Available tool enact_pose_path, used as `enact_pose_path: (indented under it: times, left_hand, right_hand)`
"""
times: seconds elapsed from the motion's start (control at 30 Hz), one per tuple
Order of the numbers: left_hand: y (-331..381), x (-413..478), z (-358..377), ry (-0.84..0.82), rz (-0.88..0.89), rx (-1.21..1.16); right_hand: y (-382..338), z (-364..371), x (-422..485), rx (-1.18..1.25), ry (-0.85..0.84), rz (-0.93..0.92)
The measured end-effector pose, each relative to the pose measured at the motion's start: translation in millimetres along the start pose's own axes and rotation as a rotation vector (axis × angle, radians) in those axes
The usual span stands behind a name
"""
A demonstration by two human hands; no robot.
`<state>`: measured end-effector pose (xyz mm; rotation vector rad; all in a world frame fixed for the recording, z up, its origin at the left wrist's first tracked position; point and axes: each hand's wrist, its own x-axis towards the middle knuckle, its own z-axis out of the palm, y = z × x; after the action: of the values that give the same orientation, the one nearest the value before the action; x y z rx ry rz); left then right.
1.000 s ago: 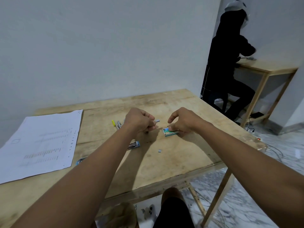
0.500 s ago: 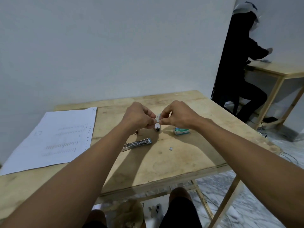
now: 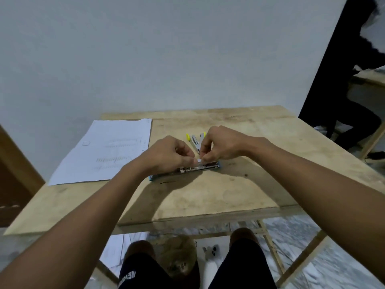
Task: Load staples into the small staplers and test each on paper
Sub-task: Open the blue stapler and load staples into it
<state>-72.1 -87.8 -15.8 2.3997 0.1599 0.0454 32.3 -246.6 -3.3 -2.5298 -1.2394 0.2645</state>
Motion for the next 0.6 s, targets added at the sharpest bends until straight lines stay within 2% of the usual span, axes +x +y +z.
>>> enact_pose_path:
  times: [0.3, 0.47, 0.6]
  left_hand:
    - [-7, -2, 9, 0.064, 0.032, 0.038]
    - [-14, -4, 11, 0.076, 0.118, 0.142]
    - [-18, -3, 13, 0.108, 0.126, 0.100]
  right_hand:
    - [-2, 3, -1, -0.012, 0.003, 0.027]
    - [-6, 4, -1, -0.067, -0.013, 0.016]
    - [-11, 2, -1, -0.092, -0.033, 0.010]
